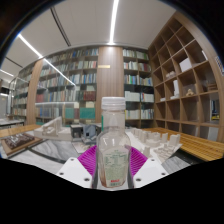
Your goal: Pour water
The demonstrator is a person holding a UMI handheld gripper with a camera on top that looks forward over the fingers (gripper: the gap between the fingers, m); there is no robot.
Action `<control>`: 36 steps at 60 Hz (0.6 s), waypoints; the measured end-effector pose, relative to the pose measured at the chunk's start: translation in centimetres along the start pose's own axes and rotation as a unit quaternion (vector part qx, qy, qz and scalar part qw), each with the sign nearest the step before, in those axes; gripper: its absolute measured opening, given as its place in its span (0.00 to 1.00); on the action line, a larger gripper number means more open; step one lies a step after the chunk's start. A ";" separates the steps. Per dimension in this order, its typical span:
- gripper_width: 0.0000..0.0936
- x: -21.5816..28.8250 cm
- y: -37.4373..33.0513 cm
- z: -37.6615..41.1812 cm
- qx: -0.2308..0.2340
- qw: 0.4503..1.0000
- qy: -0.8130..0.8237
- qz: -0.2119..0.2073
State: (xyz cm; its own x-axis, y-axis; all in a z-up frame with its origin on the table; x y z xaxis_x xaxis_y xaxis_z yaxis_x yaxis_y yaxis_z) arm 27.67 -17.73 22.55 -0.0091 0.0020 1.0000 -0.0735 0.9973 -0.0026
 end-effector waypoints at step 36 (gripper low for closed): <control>0.91 -12.6 -1.0 -1.3 -0.021 0.988 0.020 0.149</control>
State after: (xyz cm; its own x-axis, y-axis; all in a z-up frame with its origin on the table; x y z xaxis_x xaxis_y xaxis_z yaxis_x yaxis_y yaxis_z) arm 29.20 -18.61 9.97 0.0152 0.2984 0.9543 -0.0320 0.9541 -0.2978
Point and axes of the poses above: the point between the fingertips, and its own axes, seen from behind it with the camera up: z to the left, x up, y forward, the way the camera looks, the point moved 7 cm from there along -y, backward, against the way the camera looks, and after that the axes turned 8 degrees about x, right-handed, at the moved point
